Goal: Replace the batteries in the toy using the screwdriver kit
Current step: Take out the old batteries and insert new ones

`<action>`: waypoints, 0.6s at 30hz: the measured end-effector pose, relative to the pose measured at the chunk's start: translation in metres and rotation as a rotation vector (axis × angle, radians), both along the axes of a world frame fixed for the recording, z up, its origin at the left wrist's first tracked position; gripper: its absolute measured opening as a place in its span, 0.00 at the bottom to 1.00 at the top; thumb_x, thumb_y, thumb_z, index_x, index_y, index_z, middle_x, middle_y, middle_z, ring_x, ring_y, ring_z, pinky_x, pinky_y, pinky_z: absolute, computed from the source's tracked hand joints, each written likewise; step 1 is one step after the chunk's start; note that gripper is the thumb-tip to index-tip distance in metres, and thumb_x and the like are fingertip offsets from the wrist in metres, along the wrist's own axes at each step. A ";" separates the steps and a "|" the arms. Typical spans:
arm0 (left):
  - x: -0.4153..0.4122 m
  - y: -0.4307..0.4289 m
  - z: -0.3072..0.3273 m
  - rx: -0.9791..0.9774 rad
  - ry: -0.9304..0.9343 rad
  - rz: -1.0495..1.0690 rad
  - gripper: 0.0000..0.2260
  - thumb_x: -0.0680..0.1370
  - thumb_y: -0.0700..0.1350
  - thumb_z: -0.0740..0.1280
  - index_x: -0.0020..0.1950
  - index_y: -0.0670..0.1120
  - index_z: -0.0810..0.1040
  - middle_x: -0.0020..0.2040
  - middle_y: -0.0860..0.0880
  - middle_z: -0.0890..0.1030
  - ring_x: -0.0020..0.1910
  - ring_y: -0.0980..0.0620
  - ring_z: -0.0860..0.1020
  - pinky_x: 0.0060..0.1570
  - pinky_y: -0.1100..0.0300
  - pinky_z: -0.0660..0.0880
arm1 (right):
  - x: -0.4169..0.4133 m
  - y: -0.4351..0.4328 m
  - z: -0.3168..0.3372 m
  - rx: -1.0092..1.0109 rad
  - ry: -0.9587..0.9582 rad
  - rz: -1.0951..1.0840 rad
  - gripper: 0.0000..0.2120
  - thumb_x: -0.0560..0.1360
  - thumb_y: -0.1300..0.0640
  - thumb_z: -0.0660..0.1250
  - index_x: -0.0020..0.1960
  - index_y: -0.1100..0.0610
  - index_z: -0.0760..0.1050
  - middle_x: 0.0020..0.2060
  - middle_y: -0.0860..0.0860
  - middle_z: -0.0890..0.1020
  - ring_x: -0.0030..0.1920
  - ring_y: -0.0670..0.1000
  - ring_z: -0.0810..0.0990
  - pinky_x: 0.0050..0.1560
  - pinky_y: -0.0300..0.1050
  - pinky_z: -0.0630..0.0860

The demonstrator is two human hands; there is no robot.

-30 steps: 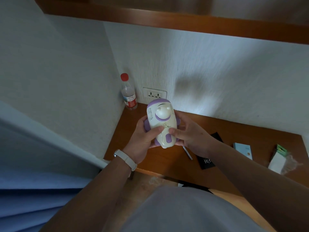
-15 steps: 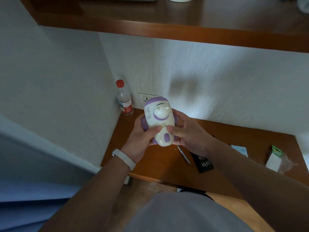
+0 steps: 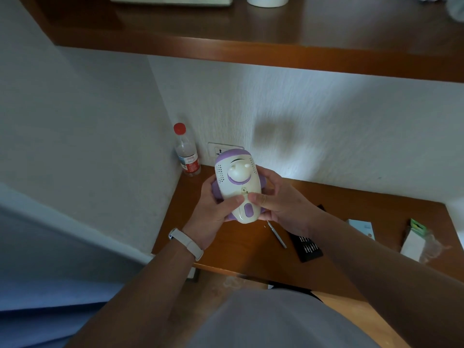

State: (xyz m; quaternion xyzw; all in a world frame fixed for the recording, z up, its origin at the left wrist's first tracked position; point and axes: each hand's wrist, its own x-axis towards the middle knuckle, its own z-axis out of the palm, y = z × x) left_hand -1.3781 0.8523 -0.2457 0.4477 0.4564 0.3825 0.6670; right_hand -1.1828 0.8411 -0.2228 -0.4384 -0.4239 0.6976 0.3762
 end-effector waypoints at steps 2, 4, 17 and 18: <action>-0.001 0.001 -0.001 0.005 0.004 -0.009 0.38 0.70 0.47 0.75 0.76 0.50 0.61 0.68 0.47 0.76 0.65 0.45 0.78 0.57 0.42 0.80 | -0.001 0.001 -0.001 -0.004 -0.003 -0.002 0.39 0.70 0.60 0.77 0.74 0.47 0.63 0.61 0.52 0.81 0.61 0.55 0.81 0.57 0.60 0.80; -0.002 0.002 -0.002 0.022 0.023 -0.009 0.37 0.70 0.47 0.75 0.76 0.50 0.62 0.68 0.47 0.76 0.65 0.46 0.78 0.57 0.43 0.80 | -0.002 0.001 -0.003 -0.006 -0.005 -0.013 0.39 0.69 0.60 0.78 0.74 0.47 0.64 0.61 0.52 0.81 0.61 0.55 0.81 0.57 0.60 0.79; -0.006 -0.001 -0.006 0.039 0.096 -0.004 0.37 0.67 0.52 0.76 0.73 0.51 0.65 0.64 0.50 0.79 0.61 0.51 0.80 0.52 0.53 0.82 | -0.004 0.002 -0.011 -0.025 -0.031 0.014 0.35 0.71 0.58 0.76 0.74 0.48 0.64 0.63 0.54 0.79 0.63 0.58 0.79 0.60 0.65 0.77; -0.006 -0.001 -0.005 0.040 0.099 -0.006 0.37 0.67 0.53 0.76 0.73 0.51 0.65 0.63 0.51 0.79 0.61 0.51 0.80 0.51 0.54 0.82 | -0.003 0.003 -0.011 -0.030 -0.033 0.022 0.36 0.71 0.58 0.76 0.74 0.48 0.64 0.64 0.54 0.79 0.63 0.59 0.79 0.60 0.66 0.76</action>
